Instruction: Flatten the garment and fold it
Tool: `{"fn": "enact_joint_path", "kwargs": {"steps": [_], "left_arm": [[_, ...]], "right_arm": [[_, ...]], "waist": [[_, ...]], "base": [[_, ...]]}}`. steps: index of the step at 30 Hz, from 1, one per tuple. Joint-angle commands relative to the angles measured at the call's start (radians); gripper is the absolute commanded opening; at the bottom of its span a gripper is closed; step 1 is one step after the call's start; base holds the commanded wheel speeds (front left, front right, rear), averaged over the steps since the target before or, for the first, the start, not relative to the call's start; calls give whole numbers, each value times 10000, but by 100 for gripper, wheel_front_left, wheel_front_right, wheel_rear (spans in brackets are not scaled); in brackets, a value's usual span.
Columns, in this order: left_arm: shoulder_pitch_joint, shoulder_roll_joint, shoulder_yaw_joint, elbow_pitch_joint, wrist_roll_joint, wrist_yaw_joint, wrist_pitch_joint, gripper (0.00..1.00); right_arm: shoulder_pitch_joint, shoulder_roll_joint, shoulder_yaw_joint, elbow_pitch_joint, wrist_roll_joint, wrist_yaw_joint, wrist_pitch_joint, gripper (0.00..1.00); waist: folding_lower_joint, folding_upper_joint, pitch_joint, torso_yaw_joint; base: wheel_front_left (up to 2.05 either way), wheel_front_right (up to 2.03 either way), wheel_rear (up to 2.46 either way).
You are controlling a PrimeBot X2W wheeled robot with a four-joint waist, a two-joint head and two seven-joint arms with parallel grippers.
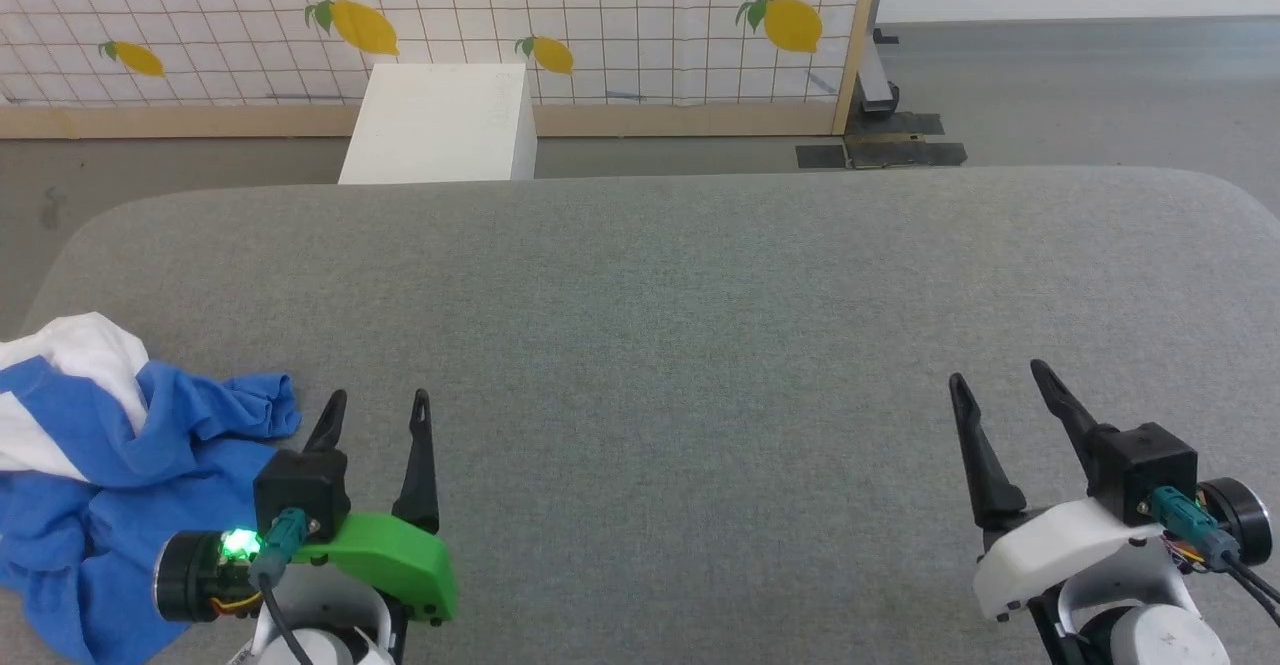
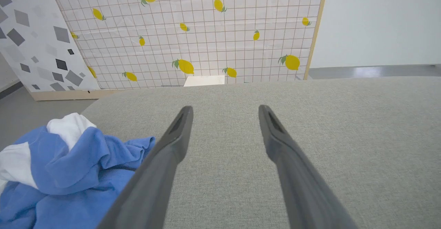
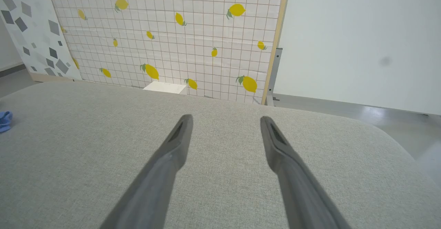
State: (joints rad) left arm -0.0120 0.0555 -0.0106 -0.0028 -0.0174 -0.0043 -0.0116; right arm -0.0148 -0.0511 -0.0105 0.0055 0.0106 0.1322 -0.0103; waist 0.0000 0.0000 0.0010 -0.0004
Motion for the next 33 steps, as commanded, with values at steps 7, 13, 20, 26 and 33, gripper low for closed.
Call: {"fn": "enact_joint_path", "kwargs": {"steps": [7,13,20,26,33], "left_arm": [[169,-7,-20,-122,-58,71,-228,100],[230,-9,-28,-169,-139,129,-351,100],[288,-12,-37,-217,-267,219,-492,100],[356,-15,-49,-250,-362,288,-615,100],[473,-18,-70,-289,-467,360,-778,100]], "right_arm": [[169,1,-157,-46,207,-2,-229,100],[228,2,-238,-80,259,-3,-353,100],[311,2,-303,-86,262,-3,-495,100],[358,2,-305,-110,278,-4,-618,100],[400,3,-209,-101,284,-5,-783,100]], "waist": [[0,0,-7,6],[0,0,-3,67],[0,0,6,259],[0,0,4,533],[0,0,-19,1004]], "base": [[0,0,0],[0,0,0],[0,0,0],[0,0,0],[0,0,0]]}}
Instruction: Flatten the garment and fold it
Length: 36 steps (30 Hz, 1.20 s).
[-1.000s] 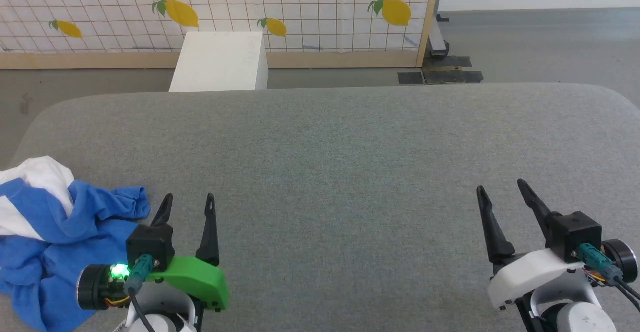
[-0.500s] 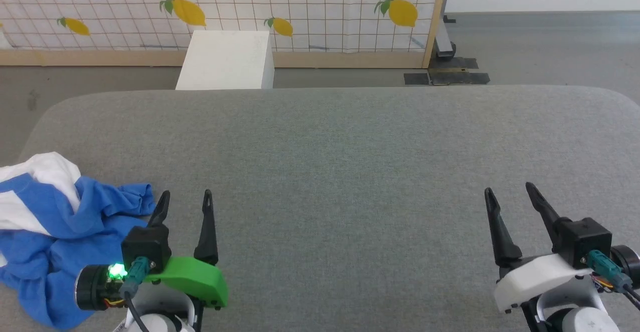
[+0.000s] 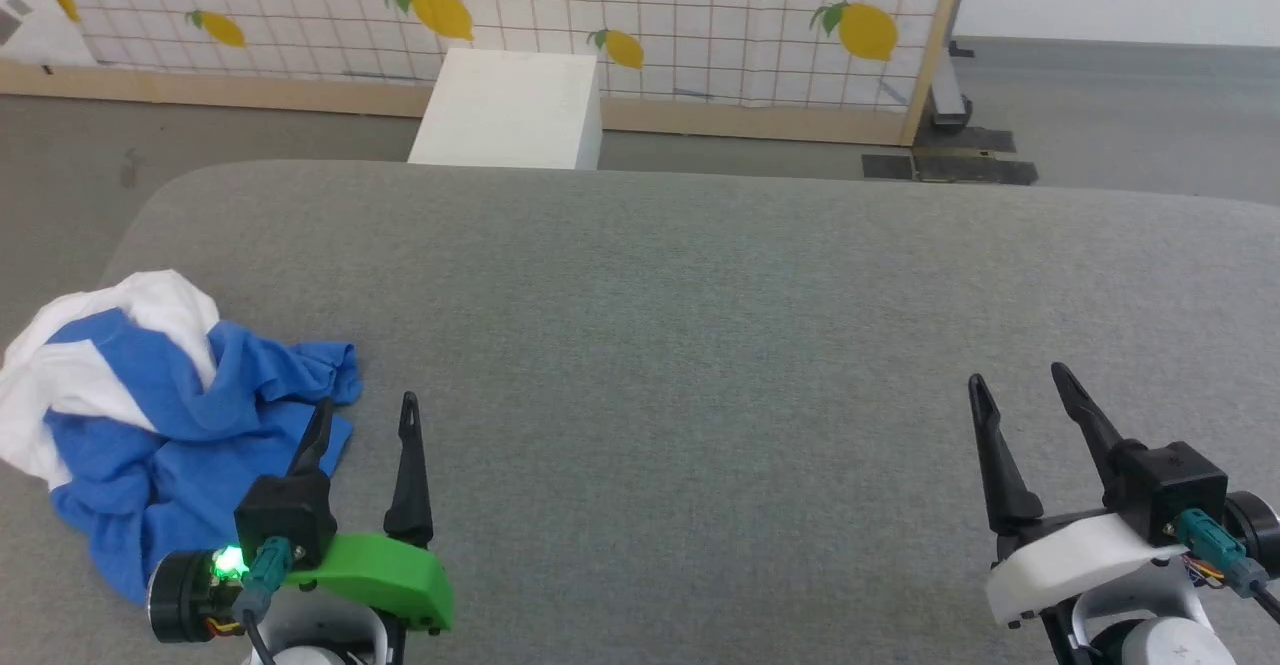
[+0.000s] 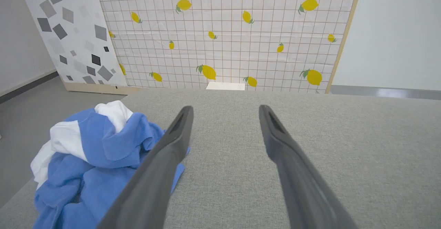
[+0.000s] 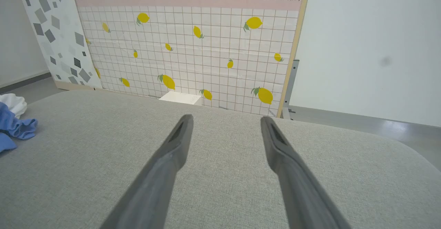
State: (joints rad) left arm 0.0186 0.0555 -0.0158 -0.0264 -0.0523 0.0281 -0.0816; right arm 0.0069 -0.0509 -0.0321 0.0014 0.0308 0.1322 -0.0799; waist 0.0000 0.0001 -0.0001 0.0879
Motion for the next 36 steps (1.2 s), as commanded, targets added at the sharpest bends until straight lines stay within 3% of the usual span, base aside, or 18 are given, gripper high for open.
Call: {"fn": "enact_joint_path", "kwargs": {"steps": [1,36], "left_arm": [[184,-18,-20,-58,-131,45,-101,100],[773,-33,-177,7,-367,167,-825,100]], "right_arm": [[188,1,28,-56,84,-5,-110,100],[501,4,1023,266,253,-9,-837,100]], "waist": [[0,-1,-12,191],[0,-1,-241,2982]], "base": [[0,0,0],[0,0,0]]}}
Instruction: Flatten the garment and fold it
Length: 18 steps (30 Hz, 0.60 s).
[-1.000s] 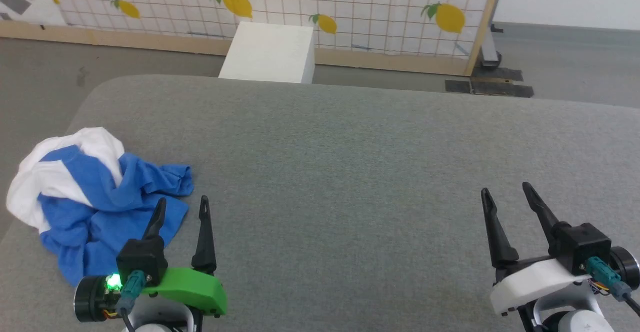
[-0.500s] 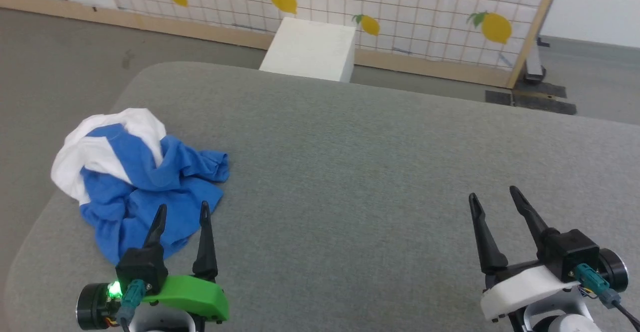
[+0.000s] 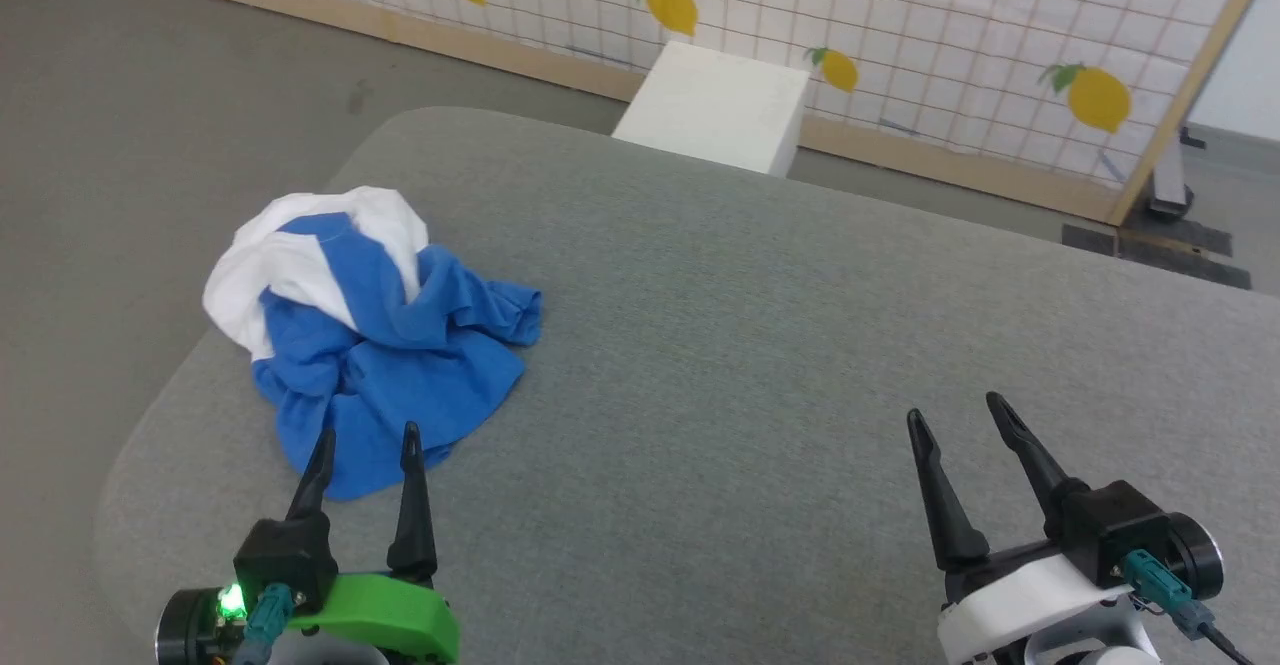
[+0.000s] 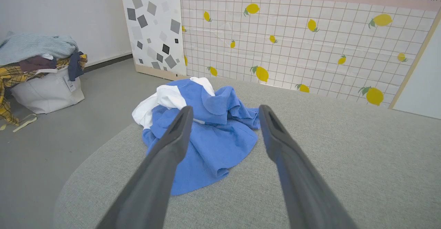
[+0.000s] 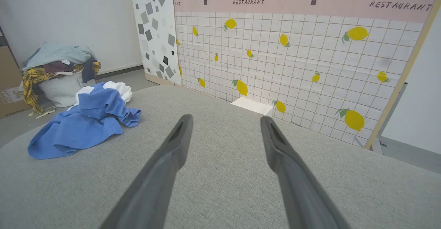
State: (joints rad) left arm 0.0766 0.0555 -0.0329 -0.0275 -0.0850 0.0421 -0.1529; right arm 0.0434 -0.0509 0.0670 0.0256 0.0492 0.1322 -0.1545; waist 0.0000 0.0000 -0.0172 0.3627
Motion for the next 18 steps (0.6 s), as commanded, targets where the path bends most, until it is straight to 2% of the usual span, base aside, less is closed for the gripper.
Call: {"fn": "enact_joint_path", "kwargs": {"steps": [1,18], "left_arm": [[210,-34,-16,22,-43,21,-130,100],[517,-41,25,37,-201,118,-480,100]], "right_arm": [[149,4,43,30,77,-10,-109,100],[220,5,374,223,223,-12,-461,100]], "waist": [[0,0,-79,309],[0,0,-179,1450]], "base": [[0,0,0],[0,0,0]]}}
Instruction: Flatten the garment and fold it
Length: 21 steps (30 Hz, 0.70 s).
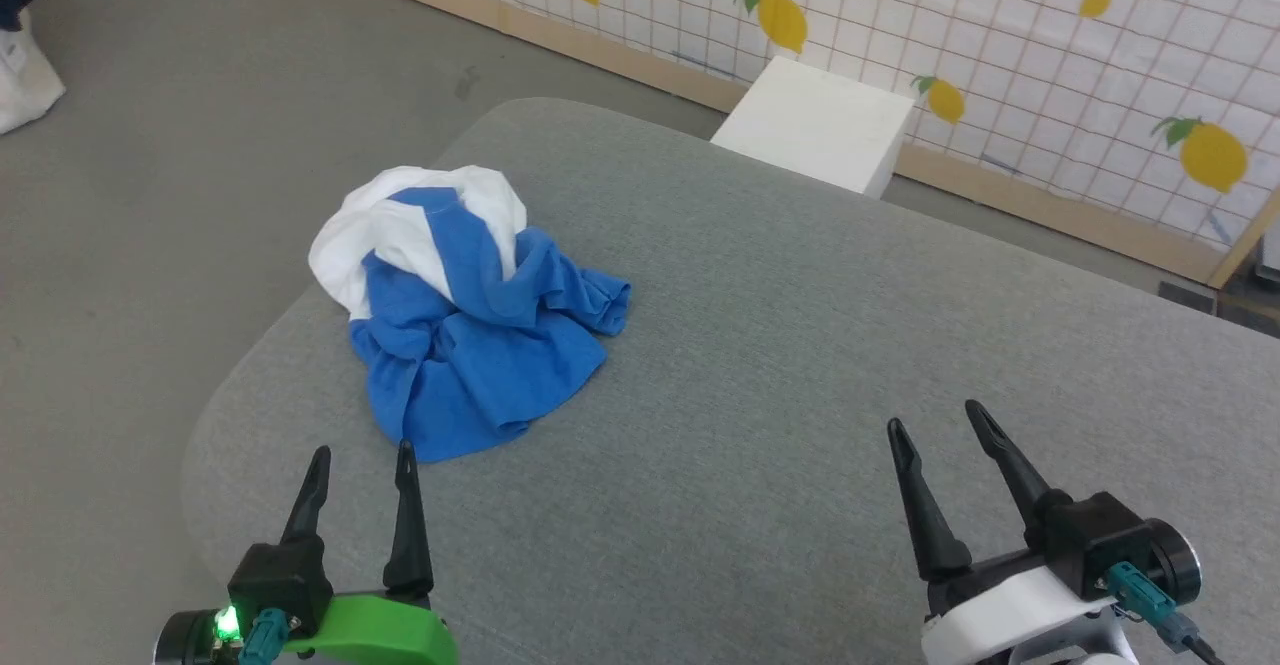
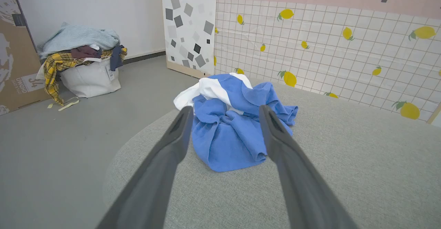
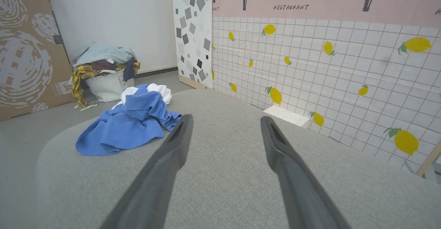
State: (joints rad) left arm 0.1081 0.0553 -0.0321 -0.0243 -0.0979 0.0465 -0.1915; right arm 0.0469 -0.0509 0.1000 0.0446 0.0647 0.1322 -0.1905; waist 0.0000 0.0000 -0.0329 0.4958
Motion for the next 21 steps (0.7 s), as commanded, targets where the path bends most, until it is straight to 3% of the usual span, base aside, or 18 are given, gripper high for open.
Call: {"fn": "enact_joint_path", "kwargs": {"steps": [1,21], "left_arm": [[217,-39,17,6,-84,82,-117,100],[464,-48,-81,38,-386,257,-568,100]], "right_arm": [[192,5,66,45,76,-12,-124,100],[284,7,412,223,133,-14,-577,100]], "waist": [[0,0,-31,175],[0,0,-49,1181]], "base": [[0,0,0],[0,0,0]]}}
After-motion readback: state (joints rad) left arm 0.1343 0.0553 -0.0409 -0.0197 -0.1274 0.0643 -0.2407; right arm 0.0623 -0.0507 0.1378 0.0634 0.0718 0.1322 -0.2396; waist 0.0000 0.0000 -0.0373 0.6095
